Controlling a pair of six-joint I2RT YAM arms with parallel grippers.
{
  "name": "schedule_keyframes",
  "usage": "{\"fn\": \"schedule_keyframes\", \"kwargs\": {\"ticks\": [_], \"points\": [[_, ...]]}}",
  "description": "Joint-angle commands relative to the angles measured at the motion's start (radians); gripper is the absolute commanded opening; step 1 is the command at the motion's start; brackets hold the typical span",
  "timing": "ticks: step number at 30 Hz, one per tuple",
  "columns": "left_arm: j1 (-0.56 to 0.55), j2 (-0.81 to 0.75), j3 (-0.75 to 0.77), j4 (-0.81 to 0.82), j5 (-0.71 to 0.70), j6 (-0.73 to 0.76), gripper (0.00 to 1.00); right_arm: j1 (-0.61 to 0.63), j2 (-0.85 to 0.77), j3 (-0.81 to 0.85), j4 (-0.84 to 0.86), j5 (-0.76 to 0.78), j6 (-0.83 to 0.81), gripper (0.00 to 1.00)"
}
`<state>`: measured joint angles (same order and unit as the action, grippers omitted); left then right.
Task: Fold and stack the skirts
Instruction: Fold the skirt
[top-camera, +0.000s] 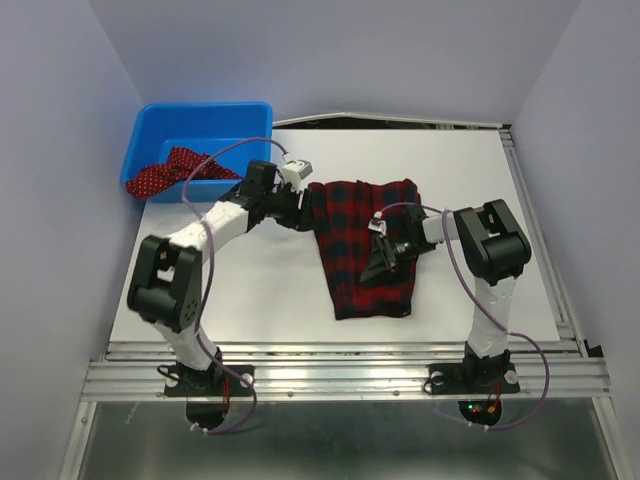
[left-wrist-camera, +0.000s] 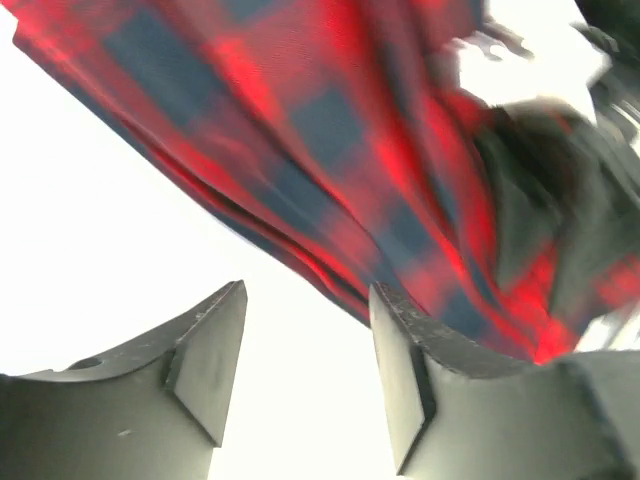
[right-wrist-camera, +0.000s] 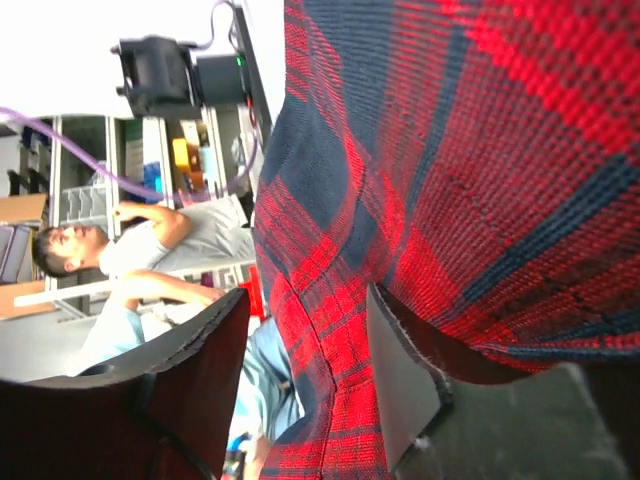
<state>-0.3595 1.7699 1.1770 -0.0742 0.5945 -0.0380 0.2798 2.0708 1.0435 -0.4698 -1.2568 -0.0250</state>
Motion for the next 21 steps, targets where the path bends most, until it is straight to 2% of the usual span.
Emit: {"fn": "schedule_keyframes", "kwargs": {"ticks": [1,3,4,6,7,9,12,15,21], "points": [[-0.071,-0.288,-0.089,-0.068,-0.043,0.312,0.64,0.009,0.019,-0.002,0.29,0.088,0.129,0.59],[-0.116,-0.398,-0.161,-0.096,-0.149,0.419,0.66,0.009,-0.018,0.004,0.29,0.089,0.149,0.63],[-0.133,-0.436,-0.19,-0.096,-0.188,0.529,0.68,0.009,-0.084,-0.002,0.289,0.089,0.158,0.64],[-0.168,-0.504,-0.246,-0.09,-0.268,0.62,0.68,0.009,-0.167,-0.037,0.296,0.082,0.206,0.66],[-0.194,-0.561,-0.29,-0.084,-0.289,0.679,0.7,0.018,-0.251,-0.058,0.331,0.073,0.285,0.66],[-0.219,-0.602,-0.322,-0.064,-0.314,0.701,0.7,0.028,-0.326,-0.123,0.423,0.068,0.403,0.64],[-0.234,-0.638,-0.349,-0.013,-0.332,0.679,0.7,0.091,-0.417,-0.293,0.693,0.073,0.61,0.58],[-0.237,-0.633,-0.344,0.023,-0.328,0.652,0.69,0.185,-0.374,-0.408,0.884,0.092,0.689,0.53],[-0.239,-0.65,-0.333,0.05,-0.291,0.644,0.7,0.183,-0.096,-0.376,0.889,0.066,0.603,0.5]]}}
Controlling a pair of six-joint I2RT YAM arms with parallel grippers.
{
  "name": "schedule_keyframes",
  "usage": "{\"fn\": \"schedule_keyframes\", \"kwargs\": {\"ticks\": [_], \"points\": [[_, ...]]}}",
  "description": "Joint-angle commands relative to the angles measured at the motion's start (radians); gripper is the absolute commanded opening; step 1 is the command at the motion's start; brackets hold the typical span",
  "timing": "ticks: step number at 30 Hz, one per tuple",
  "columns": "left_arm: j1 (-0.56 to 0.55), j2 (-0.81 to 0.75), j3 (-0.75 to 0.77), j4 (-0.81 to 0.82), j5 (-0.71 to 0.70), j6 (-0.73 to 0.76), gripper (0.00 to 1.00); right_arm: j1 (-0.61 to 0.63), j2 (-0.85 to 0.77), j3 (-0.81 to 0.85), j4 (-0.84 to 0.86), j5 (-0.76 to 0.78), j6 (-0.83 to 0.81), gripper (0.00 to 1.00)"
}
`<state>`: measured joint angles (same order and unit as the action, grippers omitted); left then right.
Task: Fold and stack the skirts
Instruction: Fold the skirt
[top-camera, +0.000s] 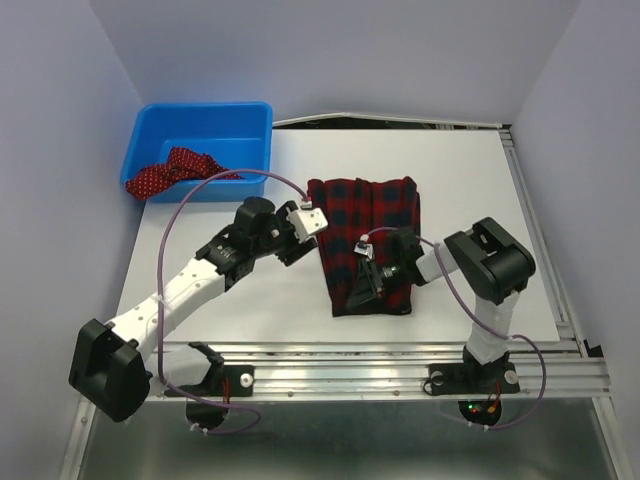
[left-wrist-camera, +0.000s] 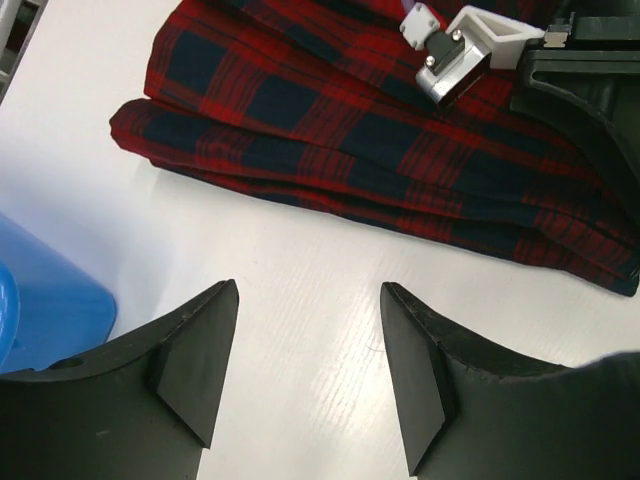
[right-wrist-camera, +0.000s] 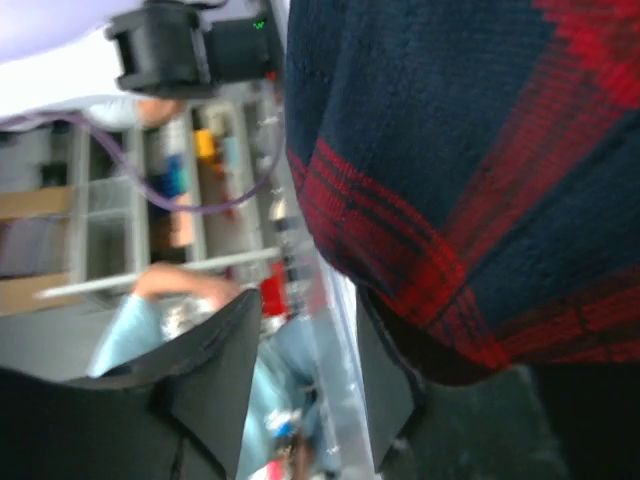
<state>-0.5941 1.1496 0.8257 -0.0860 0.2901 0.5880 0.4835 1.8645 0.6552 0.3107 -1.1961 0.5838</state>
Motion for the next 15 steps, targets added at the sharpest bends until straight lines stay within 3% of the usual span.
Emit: {"fn": "schedule_keyframes", "kwargs": {"ticks": [1,3,4,5,10,15], "points": [[-0.006,-0.037,0.02,0.057,0.018,0.029,0.71,-0.02,0.192,0.027,0.117,0.003,0.007,0.49],[-0.006,-0.051,0.013,0.039,0.027,0.058,0.73,-0.029,0.275,0.081,0.16,-0.055,0.057,0.47],[-0.006,-0.066,0.001,0.028,0.029,0.088,0.9,-0.029,0.304,0.095,0.181,-0.056,0.063,0.47],[-0.006,-0.079,-0.006,0.022,0.027,0.108,0.98,-0.029,0.303,0.116,0.191,-0.042,0.067,0.47],[-0.05,-0.126,-0.068,0.008,0.028,0.225,0.99,-0.066,0.306,0.246,0.194,-0.034,0.073,0.47],[-0.217,-0.103,-0.129,0.019,-0.207,0.262,0.98,-0.089,0.277,0.324,0.188,-0.037,0.135,0.48]]}}
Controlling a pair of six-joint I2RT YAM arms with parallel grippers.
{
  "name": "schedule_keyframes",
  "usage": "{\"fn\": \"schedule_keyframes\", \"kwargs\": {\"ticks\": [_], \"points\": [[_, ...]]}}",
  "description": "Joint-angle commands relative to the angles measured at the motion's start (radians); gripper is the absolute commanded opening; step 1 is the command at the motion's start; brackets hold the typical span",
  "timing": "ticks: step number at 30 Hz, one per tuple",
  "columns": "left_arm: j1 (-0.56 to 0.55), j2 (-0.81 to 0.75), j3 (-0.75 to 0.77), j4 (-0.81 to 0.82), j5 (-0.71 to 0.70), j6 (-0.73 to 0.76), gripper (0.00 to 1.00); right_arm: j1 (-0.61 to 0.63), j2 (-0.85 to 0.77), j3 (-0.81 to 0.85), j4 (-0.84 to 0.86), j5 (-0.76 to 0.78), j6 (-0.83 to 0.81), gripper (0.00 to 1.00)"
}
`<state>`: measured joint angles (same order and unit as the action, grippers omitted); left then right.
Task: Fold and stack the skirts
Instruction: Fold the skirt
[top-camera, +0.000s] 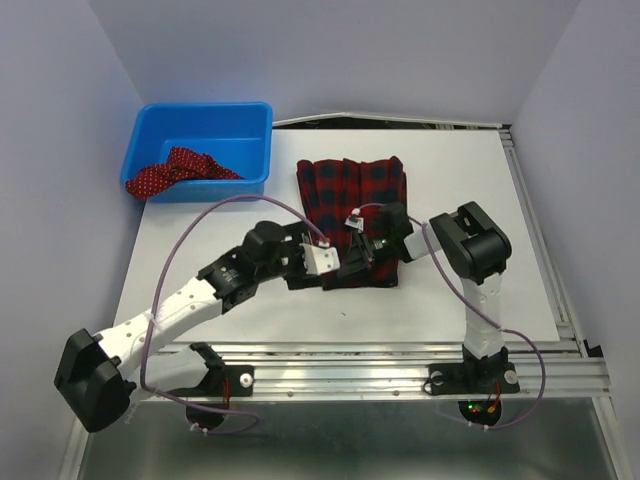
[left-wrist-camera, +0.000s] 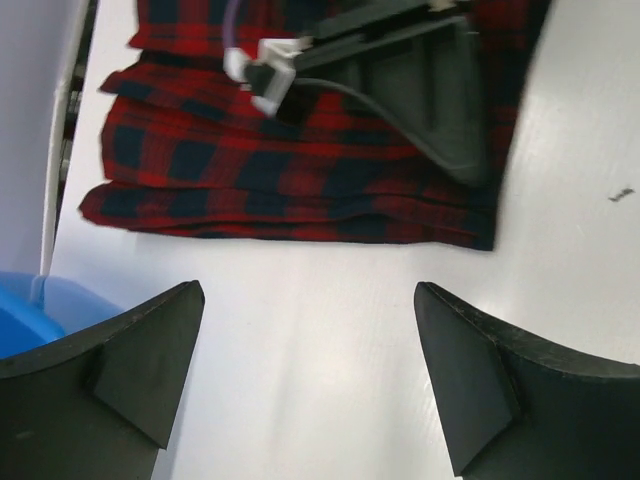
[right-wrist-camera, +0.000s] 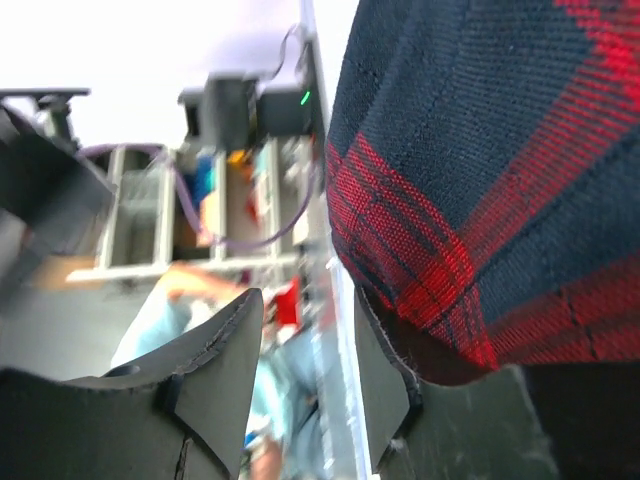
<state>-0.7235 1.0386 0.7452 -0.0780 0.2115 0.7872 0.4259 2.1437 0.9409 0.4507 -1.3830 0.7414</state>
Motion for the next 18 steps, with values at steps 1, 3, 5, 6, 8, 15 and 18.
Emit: {"fn": "schedule_keyframes", "kwargs": {"ticks": [1,3,5,6,8,15,18], "points": [[-0.112,0.005,-0.064,0.015,-0.144,0.067,0.98,-0.032,-0.031,0.026,0.045,0.153,-0.001,0.49],[-0.184,-0.009,-0.124,0.043,-0.178,0.096,0.98,-0.032,-0.124,0.009,0.072,0.153,0.106,0.51],[-0.241,-0.011,-0.167,0.11,-0.201,0.119,0.98,-0.032,-0.183,-0.011,0.132,0.147,0.154,0.53],[-0.304,-0.005,-0.187,0.135,-0.263,0.129,0.98,-0.032,-0.209,-0.016,0.131,0.147,0.162,0.53],[-0.388,0.043,-0.21,0.197,-0.323,0.136,0.96,-0.032,-0.274,-0.017,0.131,0.159,0.153,0.54],[-0.481,0.318,-0.139,0.323,-0.425,0.08,0.86,-0.052,-0.213,0.016,0.115,0.217,0.044,0.5],[-0.485,0.399,-0.109,0.363,-0.452,0.07,0.84,-0.052,-0.116,0.036,0.097,0.255,0.0,0.47]]}}
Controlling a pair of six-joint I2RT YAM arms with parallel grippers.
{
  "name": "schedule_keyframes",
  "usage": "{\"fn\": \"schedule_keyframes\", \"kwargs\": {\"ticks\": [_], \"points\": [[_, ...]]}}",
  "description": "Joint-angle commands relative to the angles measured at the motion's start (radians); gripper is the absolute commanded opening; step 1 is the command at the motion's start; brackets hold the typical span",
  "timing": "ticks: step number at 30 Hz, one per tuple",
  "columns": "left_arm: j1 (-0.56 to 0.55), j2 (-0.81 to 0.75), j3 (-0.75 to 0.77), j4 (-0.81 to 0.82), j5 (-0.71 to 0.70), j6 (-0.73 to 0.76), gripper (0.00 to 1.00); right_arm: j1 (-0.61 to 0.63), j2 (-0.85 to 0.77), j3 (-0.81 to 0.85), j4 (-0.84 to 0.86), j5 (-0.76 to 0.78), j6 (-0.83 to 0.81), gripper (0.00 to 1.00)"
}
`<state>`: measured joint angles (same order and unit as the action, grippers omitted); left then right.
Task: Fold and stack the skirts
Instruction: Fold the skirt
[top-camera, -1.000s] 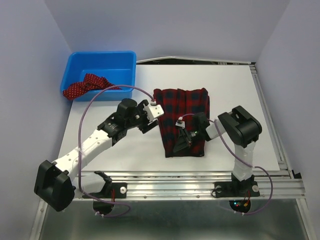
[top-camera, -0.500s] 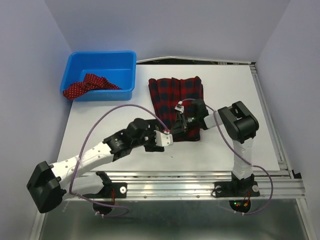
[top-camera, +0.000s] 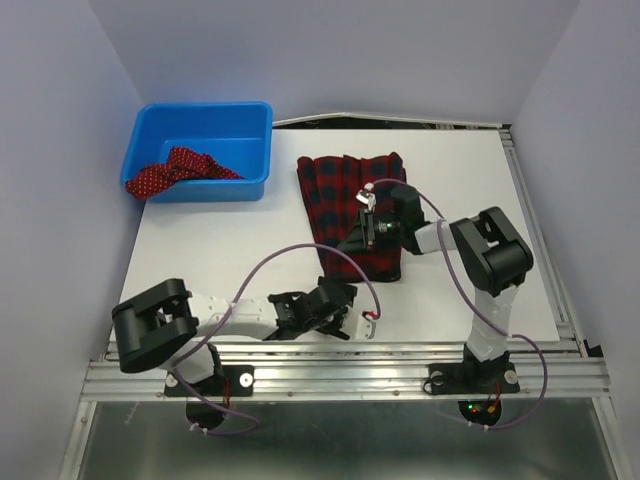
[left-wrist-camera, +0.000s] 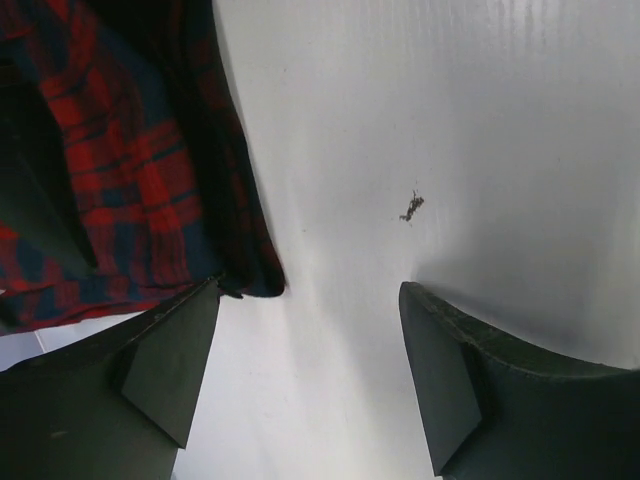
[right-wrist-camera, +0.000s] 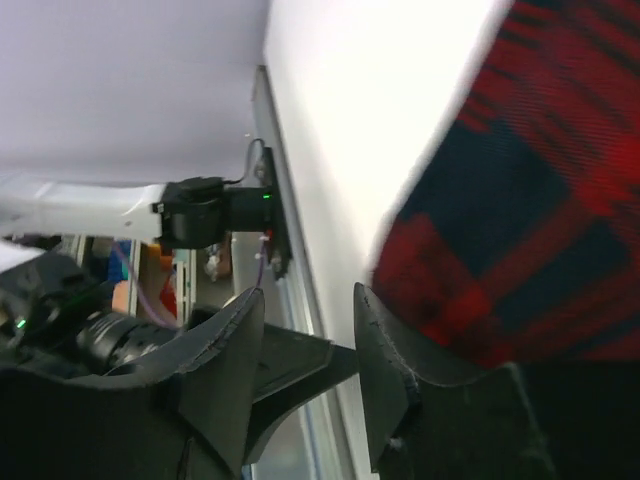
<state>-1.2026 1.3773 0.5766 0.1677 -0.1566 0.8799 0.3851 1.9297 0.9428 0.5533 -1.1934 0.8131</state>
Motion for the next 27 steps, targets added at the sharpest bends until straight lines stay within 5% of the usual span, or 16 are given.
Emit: {"fn": "schedule_keyframes", "kwargs": {"ticks": [1,9,17,23,27], "points": [[-0.006,0.11,0.083,0.13,-0.095,-0.022,0.83,-0.011,0.123,0.04,-0.01,0.075,-0.078,0.46],[-0.002,0.362,0.207,0.217,-0.169,-0.012,0.79,-0.029,0.348,0.059,-0.01,0.095,-0.049,0.4],[0.057,0.502,0.311,0.208,-0.19,-0.05,0.68,-0.048,0.41,0.03,-0.006,0.068,-0.003,0.38],[0.086,0.528,0.348,0.196,-0.195,-0.039,0.36,-0.048,0.411,0.013,0.019,0.063,0.044,0.37],[0.084,0.485,0.388,0.049,-0.129,-0.087,0.16,-0.048,0.362,-0.013,0.08,0.054,0.086,0.37]]}}
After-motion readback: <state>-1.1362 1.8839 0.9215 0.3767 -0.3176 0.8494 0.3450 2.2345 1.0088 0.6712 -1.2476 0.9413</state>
